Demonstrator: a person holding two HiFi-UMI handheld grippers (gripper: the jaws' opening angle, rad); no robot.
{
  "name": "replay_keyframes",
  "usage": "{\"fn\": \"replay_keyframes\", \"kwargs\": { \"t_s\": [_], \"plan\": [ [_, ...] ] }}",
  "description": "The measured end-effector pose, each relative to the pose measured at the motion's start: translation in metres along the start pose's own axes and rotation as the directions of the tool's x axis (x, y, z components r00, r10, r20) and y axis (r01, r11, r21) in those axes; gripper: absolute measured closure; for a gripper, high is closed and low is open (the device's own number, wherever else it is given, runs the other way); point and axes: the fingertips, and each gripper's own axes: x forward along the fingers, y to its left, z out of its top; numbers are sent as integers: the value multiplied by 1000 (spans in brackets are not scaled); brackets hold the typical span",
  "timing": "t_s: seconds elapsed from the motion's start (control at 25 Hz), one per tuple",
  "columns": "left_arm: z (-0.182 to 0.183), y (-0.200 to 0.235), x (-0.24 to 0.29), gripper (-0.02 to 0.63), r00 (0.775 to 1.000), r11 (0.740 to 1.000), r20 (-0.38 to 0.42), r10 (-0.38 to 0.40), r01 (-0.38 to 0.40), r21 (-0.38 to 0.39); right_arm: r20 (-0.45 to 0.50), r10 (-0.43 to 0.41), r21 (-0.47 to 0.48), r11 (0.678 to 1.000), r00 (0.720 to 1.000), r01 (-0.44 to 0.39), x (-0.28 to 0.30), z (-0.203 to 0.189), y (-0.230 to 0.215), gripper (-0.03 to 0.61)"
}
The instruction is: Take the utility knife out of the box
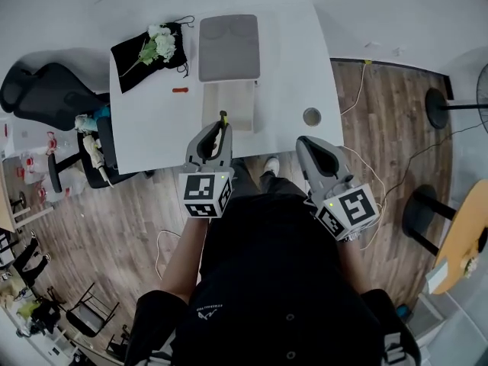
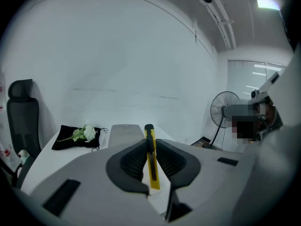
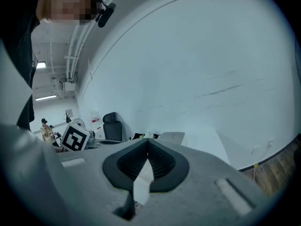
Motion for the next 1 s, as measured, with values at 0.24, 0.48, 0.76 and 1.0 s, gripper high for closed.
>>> {"fn": "replay_keyframes", "kwargs": {
  "t_s": [0.24,0.48,0.76,1.0],
  "plan": [
    [3,-14,-31,555,998,999,64,19,-17,-30,-12,57,-30,998,998,-57,-8,-4,7,574],
    [9,-27,-60,555,991,999,127,34,-29,-42,-15,102,-52,993,995,-102,-14,-8,15,574],
    [12,-38,-85,555,984,998,170,46,-39,-44,-9,128,-72,989,992,-128,-17,-10,26,574],
    [20,-44,-92,555,980,998,199,26,-16,-54,0,125,-76,989,992,-124,-20,-8,28,574]
  ]
}}
